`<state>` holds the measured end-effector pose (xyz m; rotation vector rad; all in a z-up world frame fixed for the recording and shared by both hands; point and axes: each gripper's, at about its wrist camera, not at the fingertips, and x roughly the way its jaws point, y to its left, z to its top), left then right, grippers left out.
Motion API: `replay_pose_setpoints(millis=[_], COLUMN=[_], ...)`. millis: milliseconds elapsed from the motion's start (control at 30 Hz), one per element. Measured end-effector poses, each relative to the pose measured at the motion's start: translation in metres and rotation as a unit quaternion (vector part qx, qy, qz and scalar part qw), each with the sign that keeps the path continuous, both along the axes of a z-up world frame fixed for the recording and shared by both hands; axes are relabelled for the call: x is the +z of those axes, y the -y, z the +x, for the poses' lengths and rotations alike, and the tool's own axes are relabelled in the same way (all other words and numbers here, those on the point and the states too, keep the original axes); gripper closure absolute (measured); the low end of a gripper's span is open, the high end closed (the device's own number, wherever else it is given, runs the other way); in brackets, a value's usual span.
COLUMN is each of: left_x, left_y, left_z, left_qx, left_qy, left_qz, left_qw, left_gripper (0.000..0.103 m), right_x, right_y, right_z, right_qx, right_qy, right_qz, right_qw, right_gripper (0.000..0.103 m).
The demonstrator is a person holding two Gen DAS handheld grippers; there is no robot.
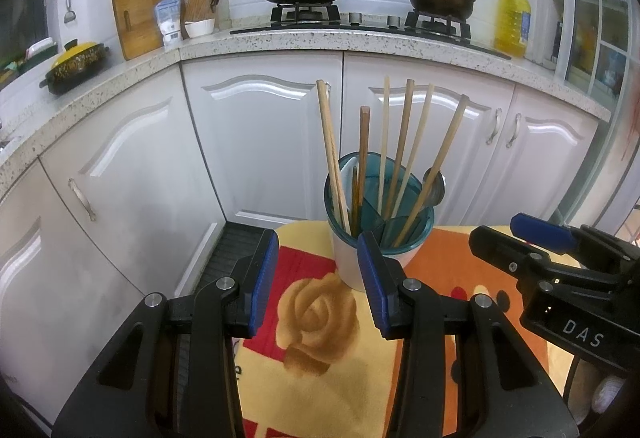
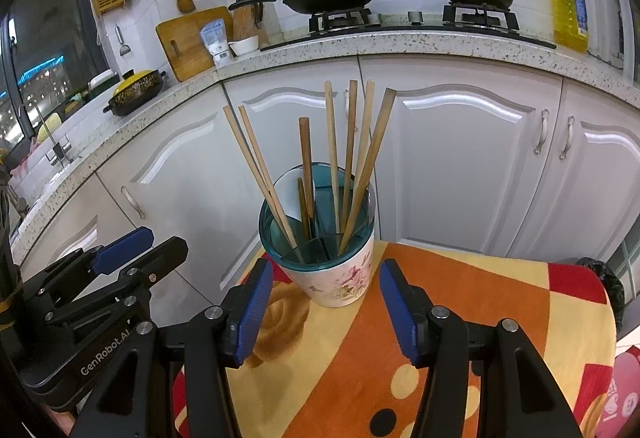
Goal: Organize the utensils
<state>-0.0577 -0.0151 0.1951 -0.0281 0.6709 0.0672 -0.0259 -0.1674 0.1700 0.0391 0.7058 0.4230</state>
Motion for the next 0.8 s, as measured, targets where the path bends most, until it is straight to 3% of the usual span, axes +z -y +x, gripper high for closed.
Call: replay_pose_setpoints(millis=[800], left_x=[-0.0065], left_y=[0.0021], left_z=[0.0023], left_qx=[-0.004], left_qy=[-0.008], left_qz=[0.000], left_qw=[1.0000], left_gripper=[0.063], right_x=[-0.0044], right_y=[-0.0008], right_z=[0.0015], right_qx=[0.002], right_qy=[-0.008], right_qz=[-0.004], right_qw=[1.000], right_gripper=[0.049])
